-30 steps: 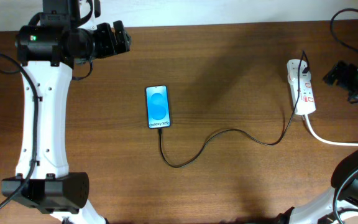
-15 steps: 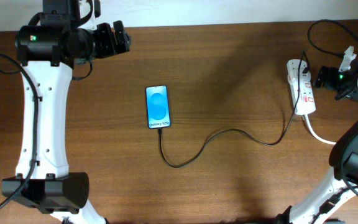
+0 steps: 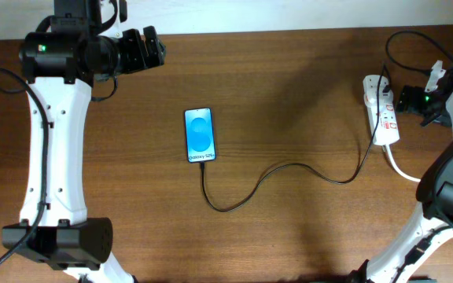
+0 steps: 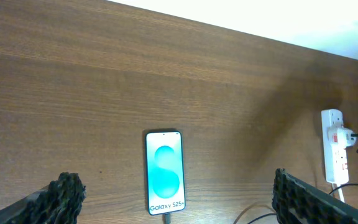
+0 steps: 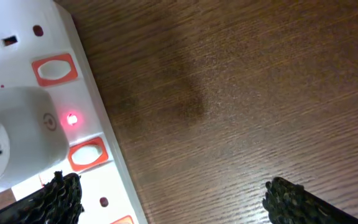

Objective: Plug charger to phone and switch on socket
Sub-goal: 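Press the power strip switch down with the right gripper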

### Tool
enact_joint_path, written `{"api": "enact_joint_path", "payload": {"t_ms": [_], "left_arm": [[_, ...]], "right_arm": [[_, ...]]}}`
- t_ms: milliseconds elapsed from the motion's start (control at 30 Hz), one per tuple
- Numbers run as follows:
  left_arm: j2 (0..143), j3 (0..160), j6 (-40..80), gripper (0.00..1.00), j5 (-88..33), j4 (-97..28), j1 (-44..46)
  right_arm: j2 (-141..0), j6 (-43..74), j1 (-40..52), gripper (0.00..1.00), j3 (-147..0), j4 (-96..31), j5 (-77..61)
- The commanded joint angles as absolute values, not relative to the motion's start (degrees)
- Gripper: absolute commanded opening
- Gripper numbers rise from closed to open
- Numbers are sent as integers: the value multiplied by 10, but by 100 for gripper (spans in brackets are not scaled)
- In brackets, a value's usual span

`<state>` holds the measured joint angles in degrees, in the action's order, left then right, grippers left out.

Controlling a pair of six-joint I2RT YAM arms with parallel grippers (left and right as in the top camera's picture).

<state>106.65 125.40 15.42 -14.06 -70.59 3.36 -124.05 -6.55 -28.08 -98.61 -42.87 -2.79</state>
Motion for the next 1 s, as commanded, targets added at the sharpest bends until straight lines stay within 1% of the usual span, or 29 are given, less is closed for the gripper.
{"api": "enact_joint_path", "payload": {"t_ms": [0, 367, 433, 500, 967], "left_arm": [[1068, 1257, 151, 99, -137, -706, 32], [1068, 1257, 151, 100, -137, -706, 32], [1068, 1257, 151, 99, -137, -706, 32], [1068, 1257, 151, 99, -137, -706, 32], [1068, 1257, 151, 99, -137, -706, 32]], "right_arm": [[-1266, -71, -279, 96, -989, -426, -22], [-1273, -65, -258, 97, -989, -398, -21], [-1273, -39, -258, 97, -989, -394, 6], [-1273, -38, -258, 97, -989, -391, 7], [-1297, -36, -251, 98, -986, -425, -29]]}}
